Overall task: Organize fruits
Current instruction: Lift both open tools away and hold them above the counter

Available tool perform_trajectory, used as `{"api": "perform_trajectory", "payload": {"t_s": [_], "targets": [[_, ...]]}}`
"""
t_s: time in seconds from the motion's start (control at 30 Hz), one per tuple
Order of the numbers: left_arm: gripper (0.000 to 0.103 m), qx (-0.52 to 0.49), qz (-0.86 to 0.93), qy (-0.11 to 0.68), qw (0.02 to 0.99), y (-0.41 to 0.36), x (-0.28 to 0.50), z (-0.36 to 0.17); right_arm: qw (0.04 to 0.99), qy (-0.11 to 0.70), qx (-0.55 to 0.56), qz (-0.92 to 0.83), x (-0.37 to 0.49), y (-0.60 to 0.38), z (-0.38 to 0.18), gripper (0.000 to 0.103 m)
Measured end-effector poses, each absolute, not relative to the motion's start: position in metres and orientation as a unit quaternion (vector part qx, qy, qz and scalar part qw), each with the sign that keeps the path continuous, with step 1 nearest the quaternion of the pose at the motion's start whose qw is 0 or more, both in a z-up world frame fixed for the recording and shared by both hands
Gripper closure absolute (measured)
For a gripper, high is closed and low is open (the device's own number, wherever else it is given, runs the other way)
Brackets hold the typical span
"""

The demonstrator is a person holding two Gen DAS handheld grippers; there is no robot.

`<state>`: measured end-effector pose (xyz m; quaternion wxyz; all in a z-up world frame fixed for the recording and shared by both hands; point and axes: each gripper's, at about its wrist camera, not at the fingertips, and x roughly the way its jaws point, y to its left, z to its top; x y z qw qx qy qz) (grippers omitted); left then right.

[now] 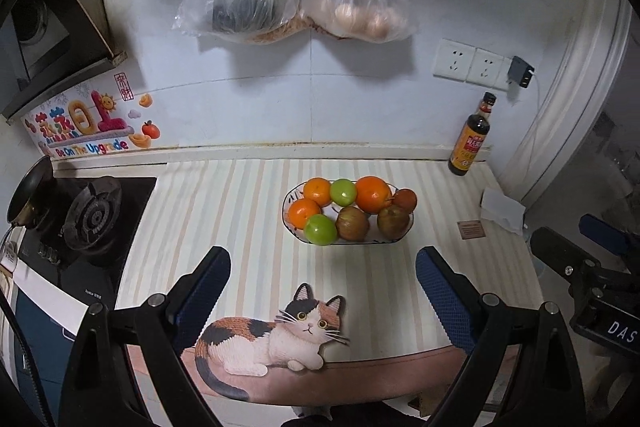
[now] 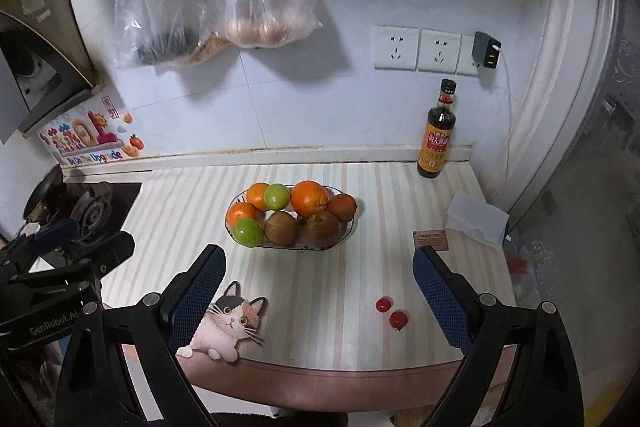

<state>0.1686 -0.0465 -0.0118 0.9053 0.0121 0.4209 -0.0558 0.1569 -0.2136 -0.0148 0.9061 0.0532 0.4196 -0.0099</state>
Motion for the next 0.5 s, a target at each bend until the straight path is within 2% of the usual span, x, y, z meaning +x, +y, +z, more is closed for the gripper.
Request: {"api": "perform_trajectory", "payload": {"t_s": [0.5], "targets": [[0.008,0.006,-0.045,0.420,0.906,-0.047,0.154,-0.011,0.906,0.419,0.054,-0.005,0.145,-0.216,-0.010,0.005]]}}
